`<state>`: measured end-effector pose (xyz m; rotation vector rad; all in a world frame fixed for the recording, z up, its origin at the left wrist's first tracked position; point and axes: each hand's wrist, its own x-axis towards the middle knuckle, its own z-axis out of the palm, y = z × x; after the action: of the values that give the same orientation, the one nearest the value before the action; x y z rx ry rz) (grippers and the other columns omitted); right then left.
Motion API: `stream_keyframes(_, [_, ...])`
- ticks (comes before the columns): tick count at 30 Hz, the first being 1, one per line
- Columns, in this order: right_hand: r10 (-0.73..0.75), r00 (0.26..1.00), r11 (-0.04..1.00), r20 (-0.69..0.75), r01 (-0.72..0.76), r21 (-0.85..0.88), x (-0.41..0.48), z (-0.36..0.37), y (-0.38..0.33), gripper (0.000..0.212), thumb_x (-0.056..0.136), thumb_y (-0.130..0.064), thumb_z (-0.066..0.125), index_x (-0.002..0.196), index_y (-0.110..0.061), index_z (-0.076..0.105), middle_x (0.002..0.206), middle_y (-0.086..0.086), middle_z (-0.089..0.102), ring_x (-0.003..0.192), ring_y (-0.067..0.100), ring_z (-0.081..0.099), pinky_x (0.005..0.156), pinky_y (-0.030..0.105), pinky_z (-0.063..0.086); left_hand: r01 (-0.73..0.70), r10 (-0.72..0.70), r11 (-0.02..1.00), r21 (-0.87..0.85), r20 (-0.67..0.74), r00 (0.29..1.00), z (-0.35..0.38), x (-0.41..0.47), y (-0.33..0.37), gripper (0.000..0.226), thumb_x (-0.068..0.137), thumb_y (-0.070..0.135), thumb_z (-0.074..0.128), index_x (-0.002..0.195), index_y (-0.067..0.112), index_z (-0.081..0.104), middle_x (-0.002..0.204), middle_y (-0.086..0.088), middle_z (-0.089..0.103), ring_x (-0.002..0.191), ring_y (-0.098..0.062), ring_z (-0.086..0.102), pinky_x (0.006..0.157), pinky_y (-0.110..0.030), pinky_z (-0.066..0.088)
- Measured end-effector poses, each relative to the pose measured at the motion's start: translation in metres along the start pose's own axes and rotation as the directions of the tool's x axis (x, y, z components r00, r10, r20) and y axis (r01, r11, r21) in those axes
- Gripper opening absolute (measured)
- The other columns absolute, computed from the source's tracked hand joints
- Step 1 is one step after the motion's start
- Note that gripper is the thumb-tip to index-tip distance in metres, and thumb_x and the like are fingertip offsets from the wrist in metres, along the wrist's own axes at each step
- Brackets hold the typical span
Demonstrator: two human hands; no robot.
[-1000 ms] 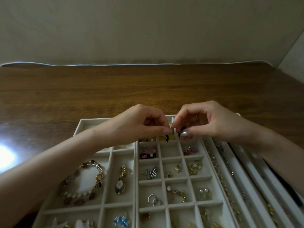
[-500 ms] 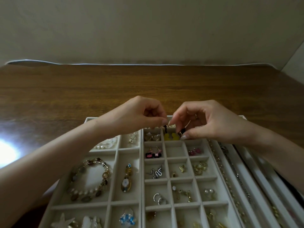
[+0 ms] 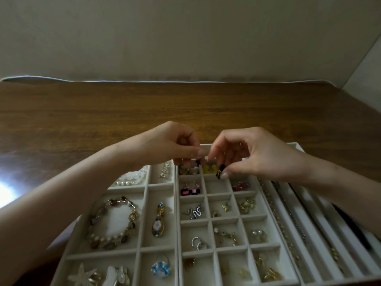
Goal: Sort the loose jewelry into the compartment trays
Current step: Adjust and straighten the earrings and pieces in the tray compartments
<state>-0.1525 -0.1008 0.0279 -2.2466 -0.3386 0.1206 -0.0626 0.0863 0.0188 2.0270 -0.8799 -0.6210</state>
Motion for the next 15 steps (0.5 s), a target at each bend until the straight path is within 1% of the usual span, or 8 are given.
stream_keyframes(2, [0.005,1.0,1.0,-0.021,-0.005,0.009,-0.001,0.001,-0.002,0.035,0.069,0.002,0.078,0.092,-0.021,0.067,0.086,0.001,0.067,0.081,0.015,0.066,0.075,0.035,0.057,-0.001,0.002,0.999,-0.042,0.039,0.999,0.002,-0.002,0.0,0.008,0.081,0.01,0.066,0.084,0.005,0.061,0.075,-0.011,0.07,0.057,-0.009,0.059,0.051,-0.016,0.046])
stream_keyframes(3, [0.008,0.999,1.0,-0.032,-0.007,0.02,-0.002,0.002,-0.003,0.035,0.068,0.003,0.078,0.092,-0.021,0.067,0.086,0.002,0.067,0.081,0.016,0.066,0.074,0.034,0.057,-0.006,0.01,0.998,-0.057,0.061,0.998,0.003,-0.002,0.0,0.005,0.083,0.005,0.064,0.085,0.006,0.059,0.078,-0.012,0.071,0.057,-0.01,0.06,0.051,-0.016,0.046])
stream_keyframes(5, [0.014,0.998,0.999,-0.057,-0.011,0.046,-0.002,0.002,-0.004,0.036,0.067,0.004,0.079,0.092,-0.019,0.067,0.085,0.002,0.067,0.08,0.017,0.067,0.073,0.03,0.056,-0.013,0.022,0.997,-0.077,0.108,0.994,0.005,-0.004,0.001,0.008,0.083,0.001,0.062,0.089,0.006,0.059,0.078,-0.012,0.071,0.056,-0.01,0.062,0.051,-0.017,0.048])
stream_keyframes(7, [0.014,0.997,0.998,-0.081,-0.008,0.067,-0.002,0.003,-0.005,0.036,0.066,0.005,0.079,0.09,-0.019,0.067,0.085,0.001,0.067,0.081,0.017,0.067,0.073,0.028,0.057,-0.019,0.03,0.998,-0.066,0.157,0.987,0.008,-0.006,0.004,0.011,0.083,0.003,0.062,0.093,0.003,0.061,0.076,-0.013,0.069,0.057,-0.012,0.063,0.052,-0.018,0.05])
stream_keyframes(9, [0.023,0.995,0.994,-0.101,-0.012,0.104,-0.002,0.003,-0.006,0.037,0.065,0.006,0.079,0.088,-0.019,0.067,0.084,0.002,0.067,0.081,0.019,0.066,0.074,0.03,0.057,-0.02,0.029,0.998,-0.053,0.185,0.982,0.011,-0.007,0.006,0.015,0.082,0.004,0.064,0.096,0.001,0.061,0.071,-0.011,0.067,0.056,-0.012,0.063,0.052,-0.019,0.05])
stream_keyframes(11, [0.031,0.993,0.992,-0.115,-0.016,0.126,-0.002,0.004,-0.008,0.037,0.065,0.008,0.079,0.087,-0.02,0.067,0.08,0.0,0.066,0.079,0.017,0.066,0.073,0.03,0.058,-0.005,0.013,0.999,-0.043,0.194,0.981,0.014,-0.008,0.007,0.018,0.08,0.006,0.067,0.096,0.003,0.062,0.068,-0.009,0.067,0.053,-0.011,0.061,0.05,-0.018,0.049])
stream_keyframes(15, [0.041,0.992,0.993,-0.118,-0.027,0.118,-0.001,0.008,-0.011,0.036,0.064,0.007,0.078,0.087,-0.019,0.068,0.075,-0.003,0.065,0.073,0.008,0.065,0.068,0.022,0.055,0.0,-0.005,1.0,0.024,0.187,0.982,0.022,-0.009,0.01,0.009,0.08,0.014,0.069,0.079,0.014,0.061,0.057,0.002,0.065,0.045,-0.008,0.057,0.046,-0.017,0.046])
